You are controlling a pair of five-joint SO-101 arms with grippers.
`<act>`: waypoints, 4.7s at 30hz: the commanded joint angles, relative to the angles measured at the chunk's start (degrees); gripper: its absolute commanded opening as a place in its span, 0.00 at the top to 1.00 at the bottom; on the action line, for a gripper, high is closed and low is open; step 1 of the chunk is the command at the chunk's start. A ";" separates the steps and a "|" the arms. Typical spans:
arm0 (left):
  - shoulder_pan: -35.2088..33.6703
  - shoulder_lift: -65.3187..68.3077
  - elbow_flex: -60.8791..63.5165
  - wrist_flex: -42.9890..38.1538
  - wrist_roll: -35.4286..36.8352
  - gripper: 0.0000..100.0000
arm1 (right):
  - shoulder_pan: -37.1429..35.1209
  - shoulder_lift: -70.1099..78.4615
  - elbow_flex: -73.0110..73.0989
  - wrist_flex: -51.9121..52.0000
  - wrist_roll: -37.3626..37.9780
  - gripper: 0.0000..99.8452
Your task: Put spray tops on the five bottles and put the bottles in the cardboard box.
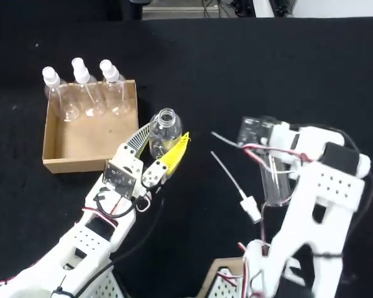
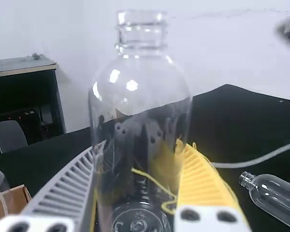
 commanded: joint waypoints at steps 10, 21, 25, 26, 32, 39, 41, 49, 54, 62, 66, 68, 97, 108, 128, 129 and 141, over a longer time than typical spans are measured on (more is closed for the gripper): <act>0.57 -0.53 1.54 -1.32 0.62 0.97 | 14.95 27.56 -8.57 -11.87 -1.76 0.99; 0.13 -0.53 1.54 -1.32 0.62 0.97 | 14.59 43.91 -25.10 -11.43 -53.10 0.73; 0.40 -0.53 1.54 -1.32 0.62 0.97 | 13.10 45.93 -28.35 -4.92 -72.70 0.72; 0.48 -0.53 1.54 -1.32 0.62 0.97 | 12.22 45.85 -29.41 -2.55 -76.57 0.73; 0.48 -0.53 1.54 -1.32 0.62 0.97 | 9.93 46.37 -40.13 6.77 -79.03 0.74; 0.48 -0.53 1.54 -1.32 0.62 0.97 | 13.63 46.46 -44.88 4.75 -52.57 0.79; 0.48 -0.53 1.54 -1.32 0.62 0.97 | 15.65 46.46 -44.00 1.41 -45.10 0.85; 0.48 -0.53 1.54 -1.32 0.62 0.97 | 23.82 54.29 -37.58 -16.79 -30.51 0.87; 0.48 -0.53 1.54 -1.32 0.62 0.97 | 22.51 57.01 -37.32 -14.15 -33.41 0.87; 0.40 -0.53 1.54 -1.32 0.62 0.97 | 14.42 54.46 -35.03 -2.29 -41.58 0.87; 0.40 -0.53 1.54 -1.32 0.62 0.97 | 11.08 52.09 -30.64 -1.41 -45.10 0.87; 0.48 -0.53 1.54 -1.32 0.62 0.97 | 10.02 49.19 -28.70 -1.41 -47.65 0.87; 0.04 -0.53 1.54 -1.32 0.53 0.97 | 12.92 34.42 -21.76 6.86 20.13 0.60; 0.04 -0.53 1.54 -1.32 0.35 0.97 | 13.10 42.77 -19.38 -5.54 20.40 0.60; 0.13 -0.53 1.54 -1.32 0.53 0.97 | 10.46 47.34 -27.30 -13.10 -34.20 0.99; 0.22 -0.53 1.54 -1.32 0.53 0.97 | 10.99 47.52 -27.82 -12.48 -39.30 0.99; 0.22 -0.53 1.54 -1.32 0.53 0.97 | 11.87 47.78 -29.49 -6.42 -54.33 0.78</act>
